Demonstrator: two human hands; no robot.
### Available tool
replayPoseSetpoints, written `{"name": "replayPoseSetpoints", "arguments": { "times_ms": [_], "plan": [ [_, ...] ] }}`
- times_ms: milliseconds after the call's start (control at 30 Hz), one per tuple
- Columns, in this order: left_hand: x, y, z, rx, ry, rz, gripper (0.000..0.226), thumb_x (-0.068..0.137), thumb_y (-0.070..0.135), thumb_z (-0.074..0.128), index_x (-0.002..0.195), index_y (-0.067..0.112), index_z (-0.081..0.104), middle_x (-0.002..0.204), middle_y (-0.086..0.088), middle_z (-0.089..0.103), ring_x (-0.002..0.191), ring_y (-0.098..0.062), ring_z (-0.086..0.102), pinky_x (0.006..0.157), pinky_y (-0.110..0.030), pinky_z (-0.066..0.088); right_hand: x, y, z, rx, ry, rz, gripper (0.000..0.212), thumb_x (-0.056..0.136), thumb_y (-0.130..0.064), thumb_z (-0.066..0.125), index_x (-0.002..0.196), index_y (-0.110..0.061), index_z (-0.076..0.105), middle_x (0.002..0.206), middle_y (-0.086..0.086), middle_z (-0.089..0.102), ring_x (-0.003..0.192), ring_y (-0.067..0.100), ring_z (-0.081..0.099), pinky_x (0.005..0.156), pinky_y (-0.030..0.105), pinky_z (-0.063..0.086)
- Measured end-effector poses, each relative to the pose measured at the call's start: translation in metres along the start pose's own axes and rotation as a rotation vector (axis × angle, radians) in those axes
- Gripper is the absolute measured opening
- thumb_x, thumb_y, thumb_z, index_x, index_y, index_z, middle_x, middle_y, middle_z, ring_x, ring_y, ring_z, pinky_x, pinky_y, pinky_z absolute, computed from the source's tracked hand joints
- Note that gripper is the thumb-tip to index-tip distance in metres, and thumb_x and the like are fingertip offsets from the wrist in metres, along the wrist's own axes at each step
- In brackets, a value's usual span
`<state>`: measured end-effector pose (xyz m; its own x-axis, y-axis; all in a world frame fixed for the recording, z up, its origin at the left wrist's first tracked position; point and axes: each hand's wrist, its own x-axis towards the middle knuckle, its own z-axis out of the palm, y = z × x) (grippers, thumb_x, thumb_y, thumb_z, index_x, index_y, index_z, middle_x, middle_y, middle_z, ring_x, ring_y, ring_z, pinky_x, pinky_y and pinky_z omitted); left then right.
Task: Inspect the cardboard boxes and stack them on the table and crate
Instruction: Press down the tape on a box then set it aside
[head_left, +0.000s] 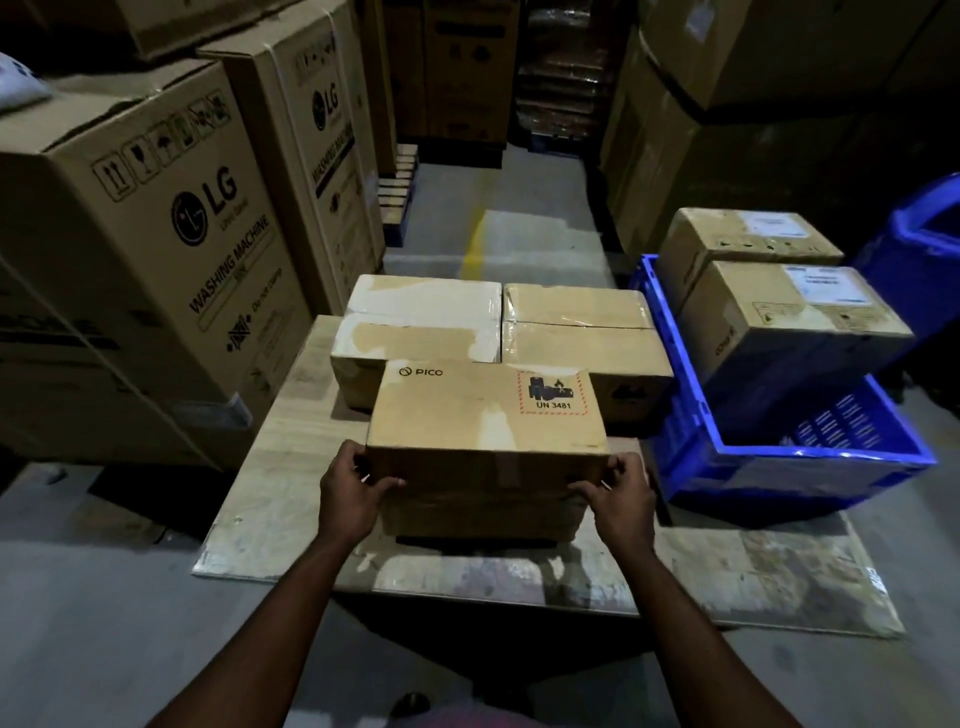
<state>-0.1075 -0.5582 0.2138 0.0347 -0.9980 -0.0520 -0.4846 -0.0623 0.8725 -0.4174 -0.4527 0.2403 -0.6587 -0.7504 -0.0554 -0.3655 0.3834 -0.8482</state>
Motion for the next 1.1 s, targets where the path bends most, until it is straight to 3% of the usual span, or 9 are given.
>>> {"name": "replayPoseSetpoints", "arguments": {
  "times_ms": [67,133,200,367,467,600,667,833,1100],
  "plan": [
    [-0.001,-0.004,-0.001,0.047,-0.024,-0.010,0.046,0.068,-0.001,0.085,0.094,0.008,0.049,0.092,-0.006,0.063,0.089,-0.025,0.063,0.077,-0.038,0.057,-0.001,0.007,0.002,0.002,-0.058,0.021,0.059,0.071,0.007,0.081,0.119,-0.008,0.050,0.108,0.006,0.064,0.099,0.016,0.062,0.071,0.005,0.049],
    [0.002,-0.007,-0.002,0.110,-0.064,-0.025,0.052,0.067,-0.003,0.084,0.101,0.011,0.048,0.101,-0.008,0.063,0.095,-0.026,0.063,0.082,-0.043,0.056,0.000,0.013,0.006,-0.066,-0.126,-0.008,0.077,0.073,0.006,0.075,0.138,-0.021,0.046,0.122,0.005,0.066,0.107,0.020,0.064,0.088,0.031,0.056],
    [0.007,-0.009,-0.001,0.158,-0.080,-0.016,0.057,0.066,-0.001,0.085,0.107,0.013,0.048,0.109,-0.009,0.063,0.099,-0.027,0.063,0.082,-0.046,0.056,0.001,0.015,0.009,-0.123,-0.156,-0.023,0.080,0.075,0.003,0.071,0.145,-0.025,0.044,0.126,0.005,0.066,0.112,0.024,0.063,0.093,0.041,0.054],
    [0.018,-0.004,-0.002,0.213,-0.153,-0.001,0.065,0.068,0.014,0.088,0.118,0.008,0.048,0.117,-0.014,0.056,0.106,-0.032,0.058,0.081,-0.039,0.050,0.005,0.002,0.008,-0.150,-0.217,-0.027,0.078,0.083,-0.002,0.066,0.151,-0.021,0.033,0.135,0.010,0.060,0.118,0.030,0.058,0.091,0.033,0.049],
    [0.021,0.005,-0.011,0.129,-0.278,0.065,0.093,0.065,0.037,0.089,0.139,0.010,0.039,0.136,-0.013,0.046,0.127,-0.029,0.045,0.098,-0.040,0.045,0.001,-0.006,0.005,-0.109,-0.196,-0.072,0.081,0.086,-0.016,0.056,0.156,-0.014,0.015,0.154,0.012,0.039,0.141,0.029,0.037,0.107,0.032,0.034],
    [0.022,0.029,-0.011,0.350,-0.203,0.249,0.110,0.078,0.082,0.045,0.156,0.011,0.013,0.164,-0.006,0.004,0.150,-0.022,0.007,0.119,-0.038,0.014,0.007,-0.028,0.017,-0.282,-0.081,-0.414,0.070,0.086,-0.030,0.040,0.153,-0.011,0.030,0.164,0.009,0.015,0.152,0.019,0.005,0.122,0.034,0.006],
    [0.025,0.043,-0.002,0.564,-0.198,0.421,0.093,0.087,0.076,0.020,0.156,0.014,0.019,0.165,-0.003,0.005,0.151,-0.021,0.002,0.120,-0.039,0.008,0.014,-0.046,0.031,-0.425,-0.173,-0.503,0.063,0.095,-0.037,0.027,0.153,-0.011,0.029,0.165,0.008,0.013,0.152,0.019,0.003,0.123,0.033,0.000],
    [0.025,0.059,0.016,0.832,-0.313,0.515,0.064,0.097,0.042,0.009,0.156,0.019,0.018,0.164,0.003,0.014,0.152,-0.016,0.006,0.121,-0.036,0.008,0.027,-0.052,0.062,-0.787,-0.330,-0.553,0.059,0.105,-0.035,0.017,0.157,-0.008,0.012,0.166,0.011,0.004,0.153,0.023,0.001,0.124,0.040,0.001],
    [0.028,0.073,0.033,0.866,-0.346,0.532,0.055,0.107,0.032,0.021,0.157,0.012,0.013,0.165,-0.003,0.008,0.152,-0.017,0.004,0.121,-0.035,0.004,0.032,-0.074,0.073,-0.817,-0.449,-0.594,0.058,0.107,-0.027,0.025,0.157,-0.004,0.006,0.165,0.015,0.001,0.153,0.027,-0.002,0.124,0.041,0.001]
  ]
}}
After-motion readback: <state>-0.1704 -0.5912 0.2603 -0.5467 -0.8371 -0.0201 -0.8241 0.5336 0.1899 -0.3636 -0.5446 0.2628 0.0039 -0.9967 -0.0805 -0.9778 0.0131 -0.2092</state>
